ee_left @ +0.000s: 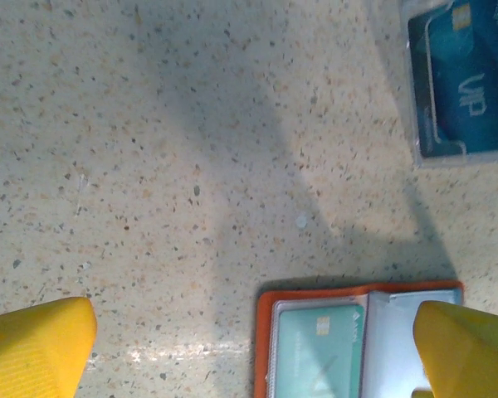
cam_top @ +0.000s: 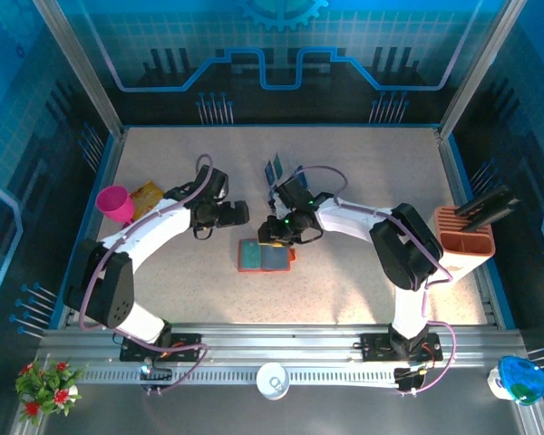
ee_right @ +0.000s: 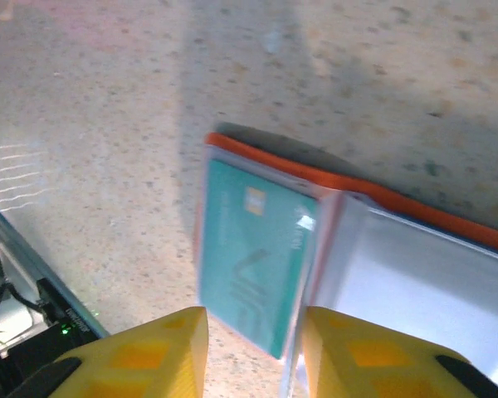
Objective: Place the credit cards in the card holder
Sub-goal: Flip over the card slot in the card holder.
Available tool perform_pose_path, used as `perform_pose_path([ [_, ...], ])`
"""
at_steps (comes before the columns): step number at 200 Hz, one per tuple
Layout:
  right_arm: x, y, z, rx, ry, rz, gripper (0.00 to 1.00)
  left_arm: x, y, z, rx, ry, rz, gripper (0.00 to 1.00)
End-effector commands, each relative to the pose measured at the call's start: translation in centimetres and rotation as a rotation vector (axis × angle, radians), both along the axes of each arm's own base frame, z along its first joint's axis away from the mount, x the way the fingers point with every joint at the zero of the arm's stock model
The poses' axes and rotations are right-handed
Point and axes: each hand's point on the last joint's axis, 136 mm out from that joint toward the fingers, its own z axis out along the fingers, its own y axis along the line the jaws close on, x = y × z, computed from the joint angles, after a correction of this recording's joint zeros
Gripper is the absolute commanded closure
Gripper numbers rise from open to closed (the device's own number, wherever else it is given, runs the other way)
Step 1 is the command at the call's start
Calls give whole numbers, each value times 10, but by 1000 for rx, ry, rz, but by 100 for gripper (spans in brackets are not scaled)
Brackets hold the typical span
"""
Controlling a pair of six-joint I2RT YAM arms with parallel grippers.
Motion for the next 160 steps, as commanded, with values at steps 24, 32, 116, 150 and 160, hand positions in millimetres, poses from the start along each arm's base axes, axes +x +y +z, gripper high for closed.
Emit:
perform_pose_path([
  [24,-10,32,-3,10,23,64,60,9,5,27,-65,-38,42,1],
  [32,-11,36,-6,8,26,73,60,9,7,28,-64,-39,46,1],
  [116,-13,46,-34,-7,43,73,60,11,16,29,-71,-37,52,1],
  [150,-8,39,-17,17,20,65,60,11,13,24,-82,-28,39,1],
  [160,-6,37,-9,28,7,63,60,11,12,23,-87,-27,33,1],
])
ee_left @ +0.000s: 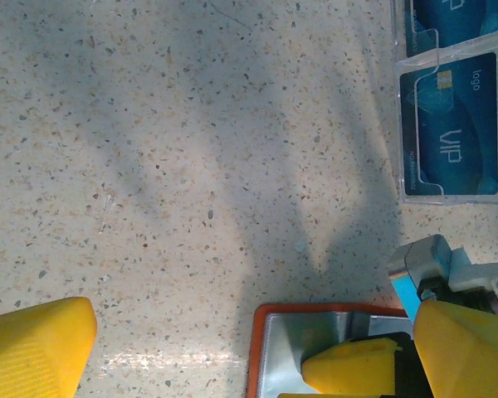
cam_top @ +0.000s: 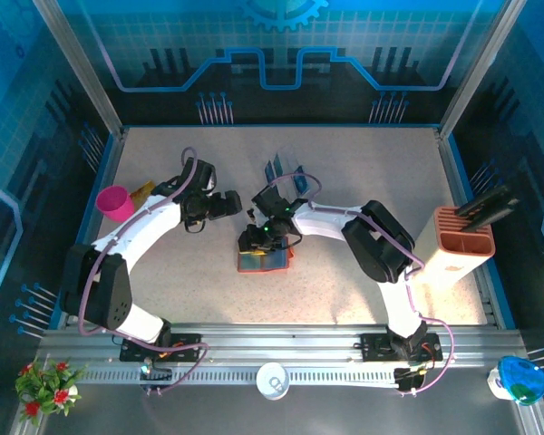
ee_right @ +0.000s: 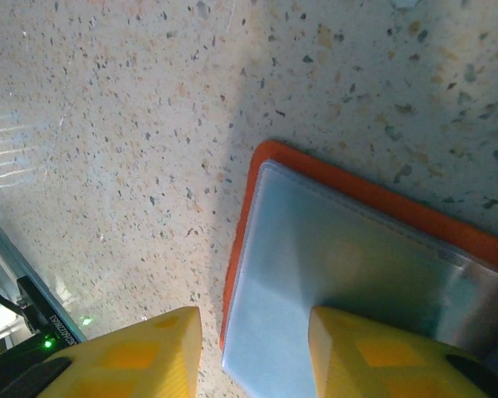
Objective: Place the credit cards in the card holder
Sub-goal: Flip over the card slot in the card holder.
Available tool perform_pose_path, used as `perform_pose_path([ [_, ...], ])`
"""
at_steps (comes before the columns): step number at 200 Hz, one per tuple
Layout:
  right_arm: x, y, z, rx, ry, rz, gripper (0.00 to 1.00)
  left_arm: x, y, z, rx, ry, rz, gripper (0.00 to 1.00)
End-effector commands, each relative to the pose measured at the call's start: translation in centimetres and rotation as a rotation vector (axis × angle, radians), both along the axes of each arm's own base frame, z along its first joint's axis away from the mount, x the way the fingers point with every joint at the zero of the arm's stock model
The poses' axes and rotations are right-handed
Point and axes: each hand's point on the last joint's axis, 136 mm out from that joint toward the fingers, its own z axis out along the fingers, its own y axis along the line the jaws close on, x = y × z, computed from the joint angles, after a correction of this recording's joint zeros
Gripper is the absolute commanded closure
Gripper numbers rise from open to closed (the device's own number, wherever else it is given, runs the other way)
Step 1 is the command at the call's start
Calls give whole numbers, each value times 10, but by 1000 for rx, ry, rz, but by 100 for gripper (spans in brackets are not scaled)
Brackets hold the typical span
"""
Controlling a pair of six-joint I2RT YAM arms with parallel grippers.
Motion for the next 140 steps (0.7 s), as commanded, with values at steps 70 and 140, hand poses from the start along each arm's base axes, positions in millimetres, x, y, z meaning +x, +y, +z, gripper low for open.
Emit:
perform_pose_path([
  [70,63,-67,106,55,-188,-131,61,0,-20,0,-99,16,-76,1],
  [140,113,-106,120,-265,-273,-53,65,-19,-26,-24,-55,80,-116,1],
])
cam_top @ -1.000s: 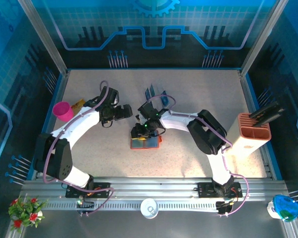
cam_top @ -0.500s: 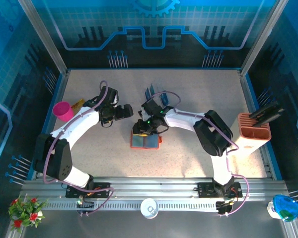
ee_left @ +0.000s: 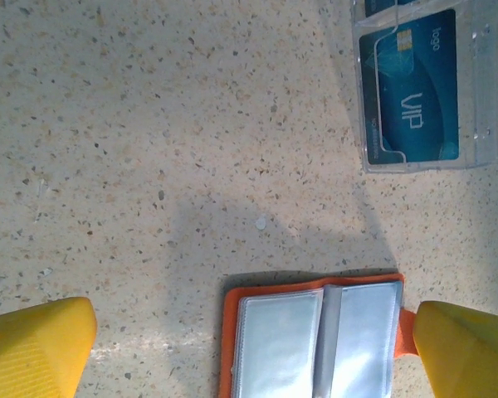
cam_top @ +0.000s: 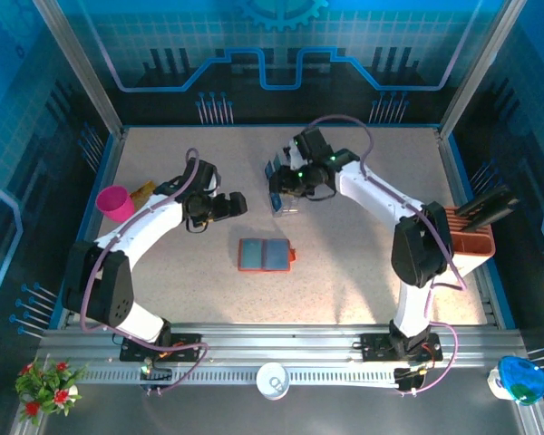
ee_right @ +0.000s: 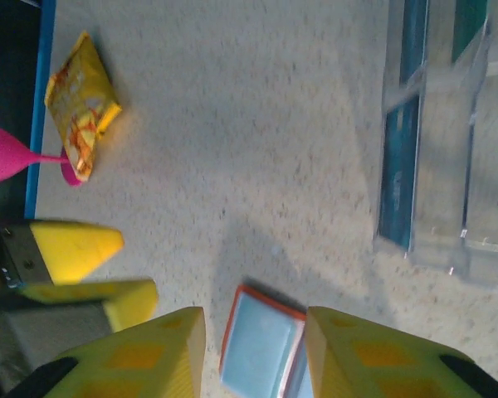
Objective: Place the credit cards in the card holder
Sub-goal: Flip over the card slot in the card holder, then pick up the credit card from the storage box.
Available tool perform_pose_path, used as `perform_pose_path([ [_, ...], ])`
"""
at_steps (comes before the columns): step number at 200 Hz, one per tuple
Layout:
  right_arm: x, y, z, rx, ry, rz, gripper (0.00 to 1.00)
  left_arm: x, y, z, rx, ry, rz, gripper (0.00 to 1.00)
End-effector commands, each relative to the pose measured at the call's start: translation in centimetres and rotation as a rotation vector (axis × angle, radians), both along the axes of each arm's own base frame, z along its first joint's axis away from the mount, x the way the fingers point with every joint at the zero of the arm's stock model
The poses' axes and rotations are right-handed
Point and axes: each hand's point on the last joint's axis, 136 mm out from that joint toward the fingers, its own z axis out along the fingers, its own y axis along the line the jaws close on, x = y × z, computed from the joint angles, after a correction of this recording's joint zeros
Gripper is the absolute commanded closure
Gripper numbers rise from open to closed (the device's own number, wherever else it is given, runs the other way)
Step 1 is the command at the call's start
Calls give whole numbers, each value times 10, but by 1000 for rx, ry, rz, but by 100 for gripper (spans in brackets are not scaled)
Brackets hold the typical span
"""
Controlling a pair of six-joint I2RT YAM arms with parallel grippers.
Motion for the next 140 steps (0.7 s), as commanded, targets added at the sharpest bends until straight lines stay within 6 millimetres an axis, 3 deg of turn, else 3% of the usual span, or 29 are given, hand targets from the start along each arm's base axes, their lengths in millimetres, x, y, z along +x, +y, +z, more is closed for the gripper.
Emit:
perform_pose_path([
  [1,-11,-18,-36,-232,86,65,65,-13,-4,-18,24,45,-46,1],
  [67,7,-16,-57,-505,80,147,70,-20,-4,-35,77,79,-53,1],
  [73,8,-17,-70,-532,101,153,70,-20,-5,-35,77,78,-54,1],
  [140,15,-16,-94,-577,132,159,70,-21,-7,-35,76,82,-60,1],
])
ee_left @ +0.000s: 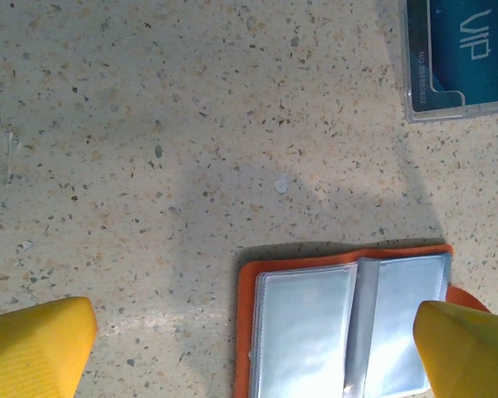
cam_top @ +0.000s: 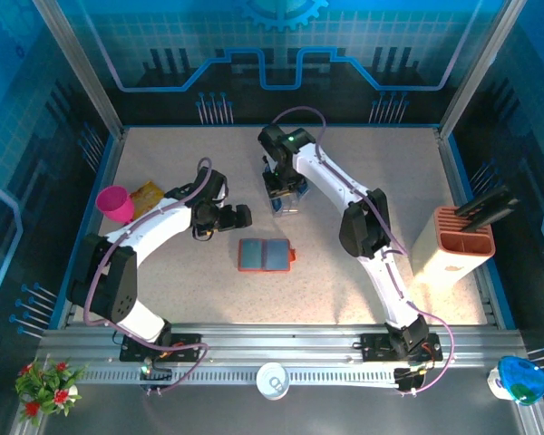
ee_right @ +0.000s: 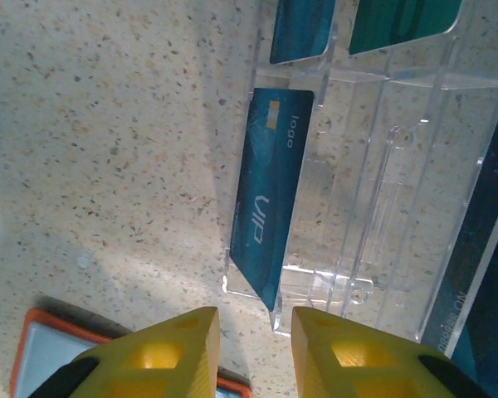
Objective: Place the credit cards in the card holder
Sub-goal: Pick up the credit card from the storage box.
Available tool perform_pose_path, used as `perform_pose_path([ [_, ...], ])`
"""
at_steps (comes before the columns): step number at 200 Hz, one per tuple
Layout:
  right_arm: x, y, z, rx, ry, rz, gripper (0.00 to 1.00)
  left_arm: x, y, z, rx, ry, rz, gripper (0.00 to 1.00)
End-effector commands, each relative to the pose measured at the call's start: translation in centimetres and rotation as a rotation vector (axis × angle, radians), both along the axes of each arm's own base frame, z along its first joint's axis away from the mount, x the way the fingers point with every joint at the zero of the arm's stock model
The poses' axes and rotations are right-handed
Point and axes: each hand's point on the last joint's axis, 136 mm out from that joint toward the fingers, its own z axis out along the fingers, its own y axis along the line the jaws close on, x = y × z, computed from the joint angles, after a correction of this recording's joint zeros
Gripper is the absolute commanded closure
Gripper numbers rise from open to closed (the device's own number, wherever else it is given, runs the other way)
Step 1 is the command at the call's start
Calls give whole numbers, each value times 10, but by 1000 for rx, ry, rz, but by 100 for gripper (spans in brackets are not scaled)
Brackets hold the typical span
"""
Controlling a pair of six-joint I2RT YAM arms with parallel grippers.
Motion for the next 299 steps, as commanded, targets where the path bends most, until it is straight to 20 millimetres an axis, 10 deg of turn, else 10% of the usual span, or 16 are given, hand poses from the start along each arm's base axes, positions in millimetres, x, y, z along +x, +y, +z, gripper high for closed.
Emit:
perform_pose_path([
  [1,-3,-7,-5,-50,19,14,70,-5,1,-7,23,21,-12,1],
  [182,15,6,-45,-12,50,-32,76,-8,-3,-10,18,30,-28,1],
  [299,17,10,-24,85,51,-60,100,-9,-6,-11,9,42,-44,1],
])
